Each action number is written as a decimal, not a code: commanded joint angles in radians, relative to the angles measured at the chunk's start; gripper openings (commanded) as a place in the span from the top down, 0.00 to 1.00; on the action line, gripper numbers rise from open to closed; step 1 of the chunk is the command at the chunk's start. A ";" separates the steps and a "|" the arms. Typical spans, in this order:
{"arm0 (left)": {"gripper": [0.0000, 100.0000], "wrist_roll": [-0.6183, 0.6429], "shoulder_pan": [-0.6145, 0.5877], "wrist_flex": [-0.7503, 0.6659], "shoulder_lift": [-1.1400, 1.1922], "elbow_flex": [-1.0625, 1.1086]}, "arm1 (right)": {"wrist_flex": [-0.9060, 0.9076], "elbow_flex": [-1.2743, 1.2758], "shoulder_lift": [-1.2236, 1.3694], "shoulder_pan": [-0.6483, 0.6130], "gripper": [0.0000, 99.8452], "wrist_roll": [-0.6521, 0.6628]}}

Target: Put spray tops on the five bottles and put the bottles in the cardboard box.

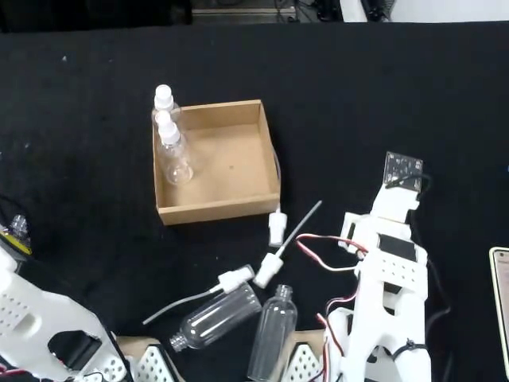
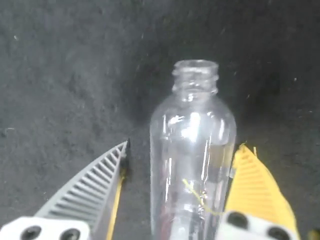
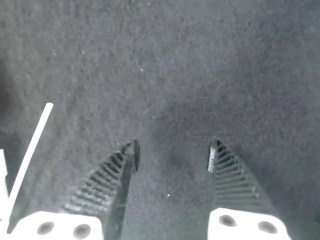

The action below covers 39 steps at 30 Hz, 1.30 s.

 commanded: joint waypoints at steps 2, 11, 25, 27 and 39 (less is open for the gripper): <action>0.70 -0.020 -0.004 0.000 -0.011 0.008 | -0.018 -0.005 -0.038 0.006 0.80 0.002; 0.70 -0.078 -0.005 -0.009 -0.008 0.013 | -0.017 -0.005 -0.038 0.006 0.80 0.000; 0.78 -0.092 0.013 -0.173 -0.009 0.134 | -0.015 -0.005 -0.038 0.006 0.80 0.000; 0.84 -0.092 0.033 -0.123 -0.009 0.139 | -0.015 -0.005 -0.038 0.006 0.80 0.000; 0.92 0.057 0.148 0.466 -0.011 -0.179 | 0.235 -0.199 -0.039 -0.063 0.80 0.114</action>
